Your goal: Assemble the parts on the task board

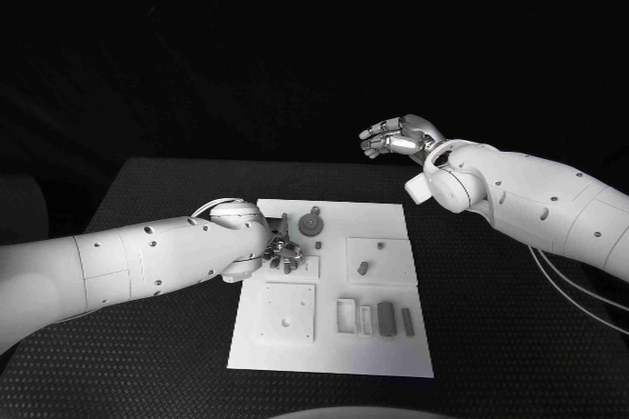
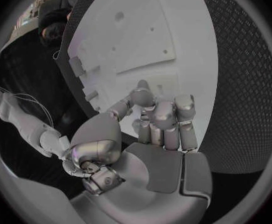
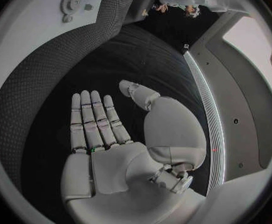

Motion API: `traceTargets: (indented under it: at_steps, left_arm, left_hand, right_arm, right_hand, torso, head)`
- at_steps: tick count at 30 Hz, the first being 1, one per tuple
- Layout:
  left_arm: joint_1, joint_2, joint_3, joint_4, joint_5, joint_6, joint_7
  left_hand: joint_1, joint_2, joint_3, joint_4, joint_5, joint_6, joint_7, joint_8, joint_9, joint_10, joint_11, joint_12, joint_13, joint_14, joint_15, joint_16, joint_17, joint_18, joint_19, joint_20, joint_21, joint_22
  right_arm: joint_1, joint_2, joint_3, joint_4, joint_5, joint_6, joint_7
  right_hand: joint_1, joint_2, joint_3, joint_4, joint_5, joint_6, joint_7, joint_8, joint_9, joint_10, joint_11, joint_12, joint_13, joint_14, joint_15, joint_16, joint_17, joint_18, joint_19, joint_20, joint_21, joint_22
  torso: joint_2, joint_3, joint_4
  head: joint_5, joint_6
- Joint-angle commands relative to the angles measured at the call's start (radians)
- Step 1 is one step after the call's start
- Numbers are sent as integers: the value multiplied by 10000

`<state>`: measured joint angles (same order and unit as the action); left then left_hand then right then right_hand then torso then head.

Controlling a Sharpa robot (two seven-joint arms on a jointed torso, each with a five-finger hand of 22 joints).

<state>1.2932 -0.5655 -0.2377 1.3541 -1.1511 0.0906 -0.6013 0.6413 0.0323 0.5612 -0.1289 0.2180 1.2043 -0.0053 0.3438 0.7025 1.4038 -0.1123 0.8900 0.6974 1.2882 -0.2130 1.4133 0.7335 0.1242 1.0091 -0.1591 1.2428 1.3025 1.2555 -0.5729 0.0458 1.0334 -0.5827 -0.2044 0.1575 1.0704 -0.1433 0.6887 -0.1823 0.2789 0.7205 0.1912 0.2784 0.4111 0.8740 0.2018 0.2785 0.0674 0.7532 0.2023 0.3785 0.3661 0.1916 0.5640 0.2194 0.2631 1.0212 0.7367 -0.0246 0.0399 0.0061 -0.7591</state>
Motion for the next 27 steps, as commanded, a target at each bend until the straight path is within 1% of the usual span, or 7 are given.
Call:
traceTargets:
  at_steps: [1, 10, 20, 21, 24, 25, 27]
  left_arm:
    - [-9, -3, -5, 19, 43, -25, -26]
    - [-10, -26, -5, 30, 43, -62, -34]
    - [-11, -27, -5, 10, 43, -189, -12]
    - [-11, -27, -4, 13, 43, -201, -9]
    - [-11, -27, -4, 15, 43, -262, 16]
    - [-11, -26, -4, 14, 43, -275, 23]
    - [-11, -25, -4, 14, 44, -304, 42]
  left_hand:
    - [-58, 7, -133, -89, 56, -27, 14, 31, 10, 47, -30, 36, -16, -8, -53, 23, -12, 153, -49, -1089, -8, -8]
    - [-190, -283, -319, -67, -183, -27, 4, 20, -12, 41, -40, 45, -67, -14, -65, 17, -43, 177, -60, -1099, -48, -40]
    - [-277, -446, -349, 61, -439, -27, -1, 10, -31, 37, -45, 54, -108, -17, -74, 15, -66, 200, -57, -1110, -71, -61]
    - [-315, -462, -357, 118, -590, -27, -3, 7, -36, 35, -46, 56, -118, -19, -73, 14, -71, 205, -58, -1112, -76, -65]
    - [-405, -597, -369, 297, -1450, -27, -14, 3, -49, 29, -53, 72, -149, -24, -82, 23, -83, 231, -78, -1122, -96, -75]
    - [-458, -660, -397, 349, -1618, -28, -12, 2, -51, 27, -55, 74, -155, -28, -83, 24, -86, 232, -84, -1121, -100, -76]
    - [-644, -838, -499, 498, -1687, -32, -9, 2, -51, 19, -53, 79, -164, -37, -83, 29, -87, 235, -99, -1117, -107, -78]
  right_arm:
    - [-8, -6, 2, 13, 29, 175, 63]
    - [-25, -28, 2, 14, 29, 170, 63]
    - [-28, -35, 2, 13, 29, 170, 59]
    - [-28, -37, 2, 16, 29, 173, 59]
    - [-30, -39, 2, 15, 29, 175, 59]
    - [-31, -38, 2, 13, 29, 174, 59]
    - [-32, -37, 2, 12, 29, 174, 59]
  right_hand:
    - [-94, 15, -72, -8, 50, -46, 393, 55, -12, 78, 19, -48, 2, -52, 37, -54, -19, -147, -58, -5, -47, 13]
    - [-99, 16, -83, -13, 52, -50, 400, 54, -16, 79, 21, -56, 2, -61, 41, -57, -26, -151, -66, -5, -56, 23]
    - [-103, 18, -92, -18, 53, -53, 406, 54, -20, 80, 22, -63, 2, -68, 44, -58, -32, -154, -73, -5, -63, 33]
    - [-103, 18, -92, -18, 53, -54, 407, 54, -21, 80, 22, -64, 2, -68, 44, -58, -33, -154, -73, -5, -64, 34]
    - [-103, 20, -94, -19, 53, -55, 408, 54, -22, 81, 23, -66, 3, -70, 45, -58, -34, -154, -74, -6, -65, 37]
    - [-103, 21, -94, -19, 53, -55, 409, 54, -22, 81, 23, -66, 3, -70, 45, -58, -34, -154, -75, -6, -66, 37]
    - [-103, 22, -95, -19, 53, -55, 410, 54, -22, 81, 23, -67, 3, -71, 45, -58, -35, -154, -75, -6, -66, 38]
  torso:
    - [0, -1, 0]
    - [-2, 3, -6]
    - [2, 2, 2]
    - [-2, 1, 0]
    - [1, -3, -2]
    - [3, -1, -4]
    - [0, 1, -3]
  head:
    - [-5, 0]
    - [-2, 4]
    - [-7, 31]
    - [-9, 30]
    - [-11, 25]
    - [-14, 26]
    - [-20, 30]
